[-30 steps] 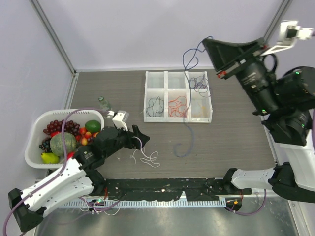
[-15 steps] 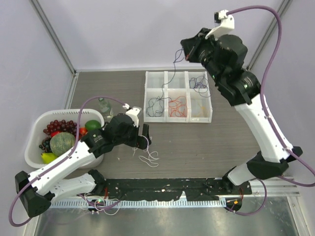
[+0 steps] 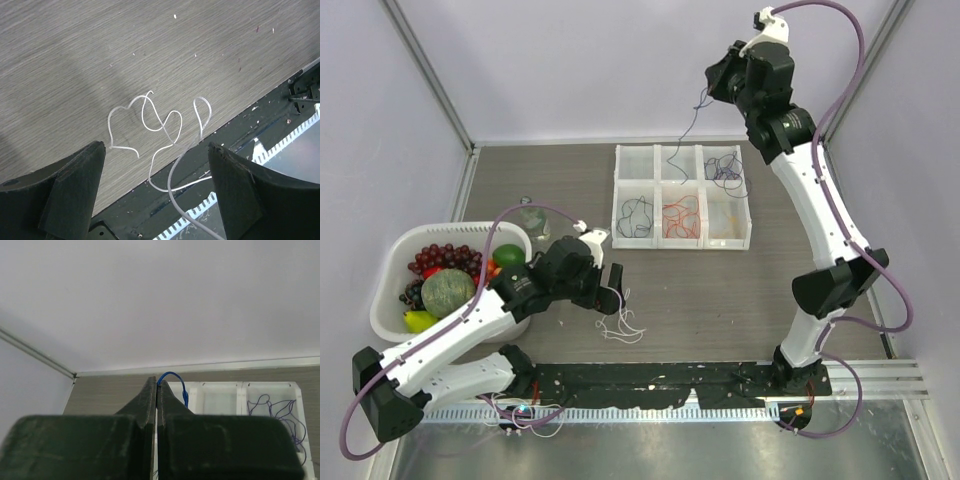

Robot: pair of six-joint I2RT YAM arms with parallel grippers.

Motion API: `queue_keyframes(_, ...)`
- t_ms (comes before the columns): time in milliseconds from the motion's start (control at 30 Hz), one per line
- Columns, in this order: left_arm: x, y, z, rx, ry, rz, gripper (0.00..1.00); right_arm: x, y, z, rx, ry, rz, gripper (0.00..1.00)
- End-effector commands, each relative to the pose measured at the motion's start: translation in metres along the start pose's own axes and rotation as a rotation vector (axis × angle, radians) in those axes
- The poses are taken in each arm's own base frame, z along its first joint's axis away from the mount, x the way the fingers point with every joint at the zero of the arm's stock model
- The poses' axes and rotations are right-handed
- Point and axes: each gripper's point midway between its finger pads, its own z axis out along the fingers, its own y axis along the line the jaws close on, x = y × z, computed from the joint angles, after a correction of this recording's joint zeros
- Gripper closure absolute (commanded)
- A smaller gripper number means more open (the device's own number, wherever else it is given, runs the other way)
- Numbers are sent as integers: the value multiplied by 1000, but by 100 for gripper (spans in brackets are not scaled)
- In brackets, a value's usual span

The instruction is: Untangle the cables

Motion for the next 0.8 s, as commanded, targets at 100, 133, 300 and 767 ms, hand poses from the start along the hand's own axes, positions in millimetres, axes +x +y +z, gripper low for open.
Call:
queue_keyframes(100, -5, -13, 4, 74, -22, -4, 12, -15, -18, 37, 13, -75, -43, 99)
queue_keyframes(133, -5, -12, 5, 71, -20, -2, 12, -12, -20, 40, 14, -70, -53, 99)
queue_keyframes(300, -5, -11, 8, 65, -5, 16, 11, 39, -40, 68, 50, 28, -89, 99)
queue_keyframes(767, -6, -13, 6, 59, 21, 24, 11, 232, -94, 108, 109, 416, -102, 99)
